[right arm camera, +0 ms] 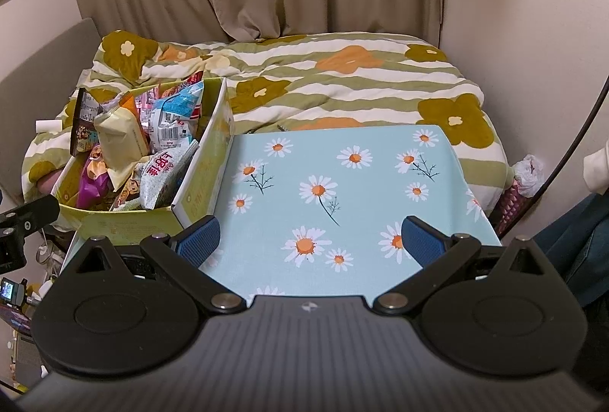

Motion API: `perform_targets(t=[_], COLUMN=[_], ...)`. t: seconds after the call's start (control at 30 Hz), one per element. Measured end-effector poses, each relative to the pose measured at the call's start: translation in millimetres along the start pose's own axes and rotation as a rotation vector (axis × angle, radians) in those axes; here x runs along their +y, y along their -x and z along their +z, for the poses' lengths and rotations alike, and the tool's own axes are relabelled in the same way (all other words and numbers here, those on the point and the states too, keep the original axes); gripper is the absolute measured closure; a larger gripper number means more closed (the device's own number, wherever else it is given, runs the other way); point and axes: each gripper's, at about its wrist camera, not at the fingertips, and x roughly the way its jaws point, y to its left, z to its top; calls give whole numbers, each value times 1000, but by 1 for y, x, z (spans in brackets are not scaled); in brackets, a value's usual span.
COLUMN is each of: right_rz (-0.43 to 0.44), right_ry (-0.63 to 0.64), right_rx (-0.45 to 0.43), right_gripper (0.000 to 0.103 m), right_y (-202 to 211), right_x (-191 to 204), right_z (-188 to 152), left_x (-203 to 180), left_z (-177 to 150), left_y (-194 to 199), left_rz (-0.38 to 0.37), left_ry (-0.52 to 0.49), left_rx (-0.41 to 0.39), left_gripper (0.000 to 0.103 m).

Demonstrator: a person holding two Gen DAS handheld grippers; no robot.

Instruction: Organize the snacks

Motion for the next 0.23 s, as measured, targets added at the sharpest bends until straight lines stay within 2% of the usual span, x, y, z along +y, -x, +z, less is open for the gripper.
perform_targets(t=[0.23], right_rz=[-1], right_ry=[0], right_rx=[1], right_gripper=[0], right_y=[0], right_x=[1], right_z=[0], left_x=[3], left_z=[-2], left_y=[2], left_rz=[-5], left_ry=[10], left_rx=[-1], left_gripper=[0])
